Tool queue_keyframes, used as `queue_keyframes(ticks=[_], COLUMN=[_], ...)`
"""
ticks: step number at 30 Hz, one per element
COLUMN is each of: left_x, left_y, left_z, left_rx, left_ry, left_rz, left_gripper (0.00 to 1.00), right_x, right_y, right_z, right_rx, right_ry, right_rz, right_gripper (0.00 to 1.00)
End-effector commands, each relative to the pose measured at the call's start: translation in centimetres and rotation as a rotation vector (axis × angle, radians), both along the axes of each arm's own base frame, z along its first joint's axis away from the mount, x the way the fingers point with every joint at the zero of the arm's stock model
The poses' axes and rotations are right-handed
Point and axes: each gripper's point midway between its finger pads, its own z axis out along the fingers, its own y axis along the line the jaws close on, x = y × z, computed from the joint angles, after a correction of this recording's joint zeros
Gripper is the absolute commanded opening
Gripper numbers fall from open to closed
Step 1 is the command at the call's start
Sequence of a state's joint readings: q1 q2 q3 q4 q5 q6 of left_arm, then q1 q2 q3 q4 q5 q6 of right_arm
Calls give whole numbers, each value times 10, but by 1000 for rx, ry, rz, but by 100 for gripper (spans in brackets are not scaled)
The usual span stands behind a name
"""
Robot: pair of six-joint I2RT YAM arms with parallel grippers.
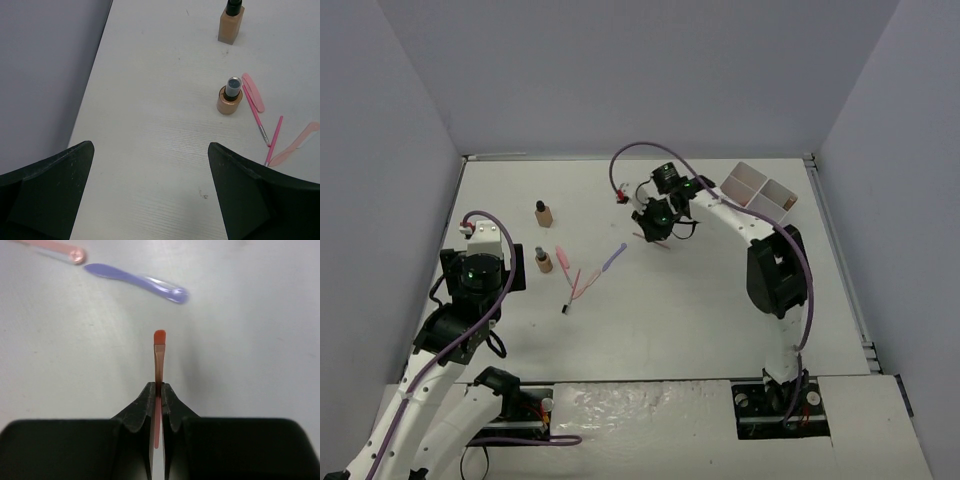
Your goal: Organize the makeup
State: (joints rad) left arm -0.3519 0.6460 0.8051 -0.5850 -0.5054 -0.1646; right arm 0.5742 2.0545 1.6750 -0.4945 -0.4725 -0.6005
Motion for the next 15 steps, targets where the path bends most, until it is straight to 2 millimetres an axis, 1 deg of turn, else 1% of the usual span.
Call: queue_keyframes(ticks=[1, 3, 5, 6, 8, 9, 10, 11, 12, 13, 15], left_x=[9, 9, 9, 9, 9, 10, 10, 10, 10, 10, 10], left_y=[1, 2, 2, 2, 2, 2, 2, 2, 2, 2, 2], left_z=[16, 16, 16, 16, 16, 15, 15, 14, 14, 14, 14], left_rx=[-17, -17, -16, -16, -16, -15, -15, -15, -14, -14, -14], left_ry=[-64, -65, -65, -64, -63, -60, -58, -57, -57, -57, -57], left_rz=[23, 24, 25, 25, 26, 28, 26, 28, 29, 29, 28], left_gripper=[97, 97, 97, 97, 97, 97, 97, 97, 97, 97, 97], right_x=[55, 77, 100, 113, 131, 137, 141, 152, 156, 159, 162], right_y=[-32, -52, -81, -91, -116, -136, -145, -152, -162, -172, -191], right_z=[100, 114, 125, 134, 151, 146, 149, 160, 166, 168, 163], right_rx=[180, 207, 223, 243, 272, 268, 280, 315, 340, 361, 393], right_ry=[-202, -265, -326, -376, -464, -477, -498, -560, -587, -605, -622], right_rz=[-114, -195, -295, -346, -436, -491, -518, -539, -571, -596, -624], right_gripper=[0, 0, 0, 0, 0, 0, 0, 0, 0, 0, 0])
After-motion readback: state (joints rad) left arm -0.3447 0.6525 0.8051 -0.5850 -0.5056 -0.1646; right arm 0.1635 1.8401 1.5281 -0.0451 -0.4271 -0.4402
